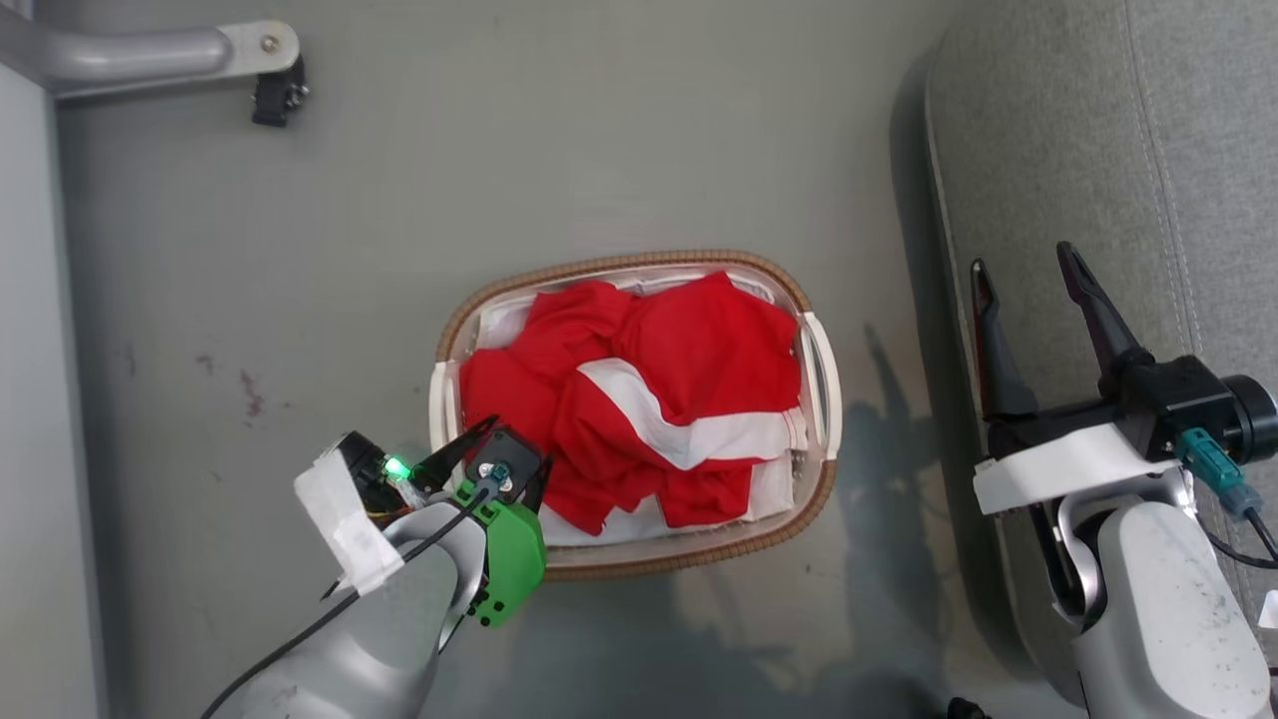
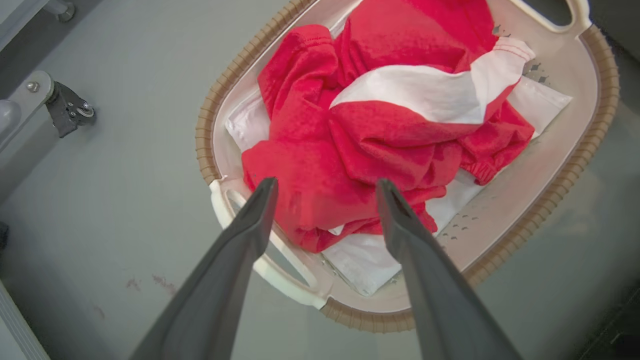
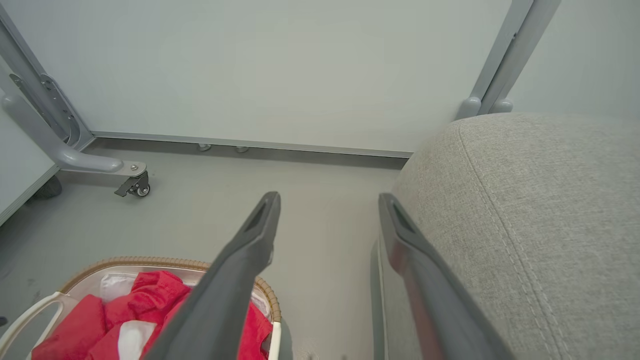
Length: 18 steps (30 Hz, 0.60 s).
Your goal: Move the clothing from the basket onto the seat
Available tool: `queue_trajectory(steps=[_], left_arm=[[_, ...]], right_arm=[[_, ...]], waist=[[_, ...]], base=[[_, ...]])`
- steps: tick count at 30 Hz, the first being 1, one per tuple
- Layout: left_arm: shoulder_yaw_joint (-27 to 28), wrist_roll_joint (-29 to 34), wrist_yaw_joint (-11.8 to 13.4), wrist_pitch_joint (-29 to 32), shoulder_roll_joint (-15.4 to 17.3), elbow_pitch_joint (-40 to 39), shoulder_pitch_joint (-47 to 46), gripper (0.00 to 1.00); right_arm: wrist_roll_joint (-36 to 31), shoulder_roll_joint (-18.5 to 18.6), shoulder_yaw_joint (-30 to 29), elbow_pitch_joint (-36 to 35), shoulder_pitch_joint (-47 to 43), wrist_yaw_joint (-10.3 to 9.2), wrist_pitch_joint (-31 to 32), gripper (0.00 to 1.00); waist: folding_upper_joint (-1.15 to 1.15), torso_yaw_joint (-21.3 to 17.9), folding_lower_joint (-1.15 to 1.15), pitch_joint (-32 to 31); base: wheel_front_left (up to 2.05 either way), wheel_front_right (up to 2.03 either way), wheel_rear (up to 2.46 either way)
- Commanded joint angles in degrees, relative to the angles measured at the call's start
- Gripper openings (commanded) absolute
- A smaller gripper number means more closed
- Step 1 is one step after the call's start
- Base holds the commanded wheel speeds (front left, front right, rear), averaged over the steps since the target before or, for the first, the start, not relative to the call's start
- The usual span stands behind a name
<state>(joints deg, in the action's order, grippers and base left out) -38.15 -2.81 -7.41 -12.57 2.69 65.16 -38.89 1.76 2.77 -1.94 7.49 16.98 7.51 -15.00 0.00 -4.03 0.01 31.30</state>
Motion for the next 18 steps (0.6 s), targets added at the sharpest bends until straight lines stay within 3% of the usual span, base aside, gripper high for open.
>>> queue_trajectory(steps=[1,7,18], left_arm=[[-1.4,0.0,-0.1,0.4,0.4,1.1,-1.8,1.00],[-6.4,-1.1,-0.1,3.2,1.1,5.4,-6.0,1.00],[-8.7,-1.2,0.3,8.3,3.0,7.9,-12.3,1.00]], right_arm=[[0.5,0.2,0.4,-0.3,0.9,-0.04,-0.3,1.00],[1.7,0.2,1.8,-0.6,1.9,-0.04,-0.3,1.00],[3.9,0.2,3.5,-1.6,4.6,-0.04,-0.3,1.00]], waist=[[0.00,-2.2,-0.01,3.4],[0.00,-3.9,-0.01,6.5],[0.00,-6.3,-0.01,12.5]], base=[[0.00,0.00,0.00],[0.00,0.00,0.00],[0.00,0.00,0.00]])
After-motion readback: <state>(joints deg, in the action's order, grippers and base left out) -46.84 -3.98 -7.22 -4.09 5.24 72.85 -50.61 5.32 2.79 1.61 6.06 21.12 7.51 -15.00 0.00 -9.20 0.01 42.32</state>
